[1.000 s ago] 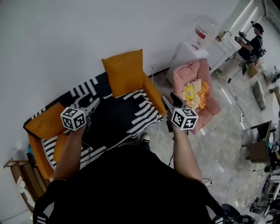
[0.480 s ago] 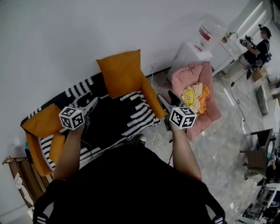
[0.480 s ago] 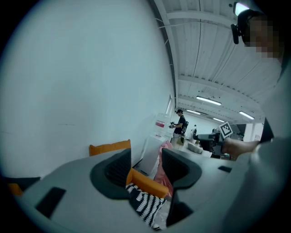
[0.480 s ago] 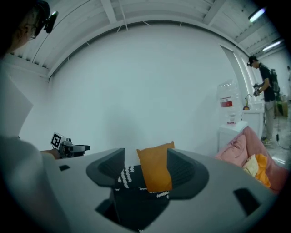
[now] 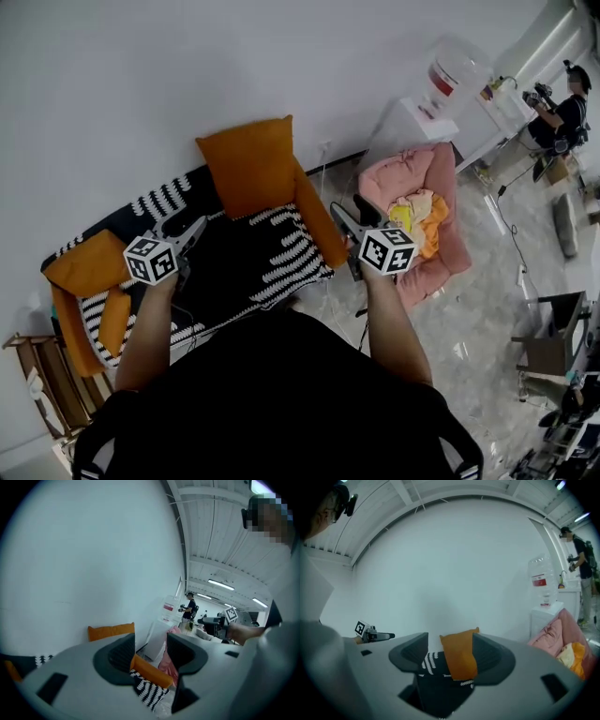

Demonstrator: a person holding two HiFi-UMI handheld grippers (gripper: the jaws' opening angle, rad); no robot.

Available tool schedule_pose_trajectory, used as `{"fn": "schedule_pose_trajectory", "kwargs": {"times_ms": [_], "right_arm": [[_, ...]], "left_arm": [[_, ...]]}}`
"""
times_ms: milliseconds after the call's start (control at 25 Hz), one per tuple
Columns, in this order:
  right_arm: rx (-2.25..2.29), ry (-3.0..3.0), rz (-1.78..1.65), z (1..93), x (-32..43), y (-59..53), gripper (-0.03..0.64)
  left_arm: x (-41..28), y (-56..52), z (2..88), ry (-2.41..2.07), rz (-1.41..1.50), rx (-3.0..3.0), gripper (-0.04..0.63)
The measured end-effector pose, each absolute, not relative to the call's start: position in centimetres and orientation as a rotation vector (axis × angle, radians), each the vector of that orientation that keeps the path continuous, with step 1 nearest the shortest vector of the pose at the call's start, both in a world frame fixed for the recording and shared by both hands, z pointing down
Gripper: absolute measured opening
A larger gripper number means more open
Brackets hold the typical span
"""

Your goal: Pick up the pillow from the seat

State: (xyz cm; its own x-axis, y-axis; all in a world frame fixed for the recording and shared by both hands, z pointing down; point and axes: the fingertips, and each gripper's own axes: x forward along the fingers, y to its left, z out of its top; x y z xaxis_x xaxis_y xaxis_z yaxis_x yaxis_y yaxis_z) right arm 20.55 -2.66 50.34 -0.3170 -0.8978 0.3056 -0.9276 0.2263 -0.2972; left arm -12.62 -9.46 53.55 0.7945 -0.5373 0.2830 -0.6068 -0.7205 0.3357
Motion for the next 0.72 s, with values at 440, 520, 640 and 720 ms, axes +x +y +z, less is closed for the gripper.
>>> {"fn": "schedule_pose_trajectory", "kwargs": {"times_ms": [440,520,640,720], "right_arm": [[1.731,-2.429,0.707,51.3,26.2,-5.9,0.302],[1.731,-2.432,0.706,51.2,27.2,-6.4,0.302],[1.72,-2.437,0.703,51.2,28.3,-7.0,0.302],[1.706,-2.442,0.71,51.4,28.6,-7.4,0.302]], "left_arm": [[-8.5,-10.5,53.8,-0.933,0.214,2.519,0.219],[-7.9,-10.6,53.8,-0.942,0.213,2.516,0.219],[-7.2,-10.9,53.6,-0.96,0.212,2.514,0.219],[-6.9,-11.3,53.4,-0.976,0.207,2.51,0.219]]}}
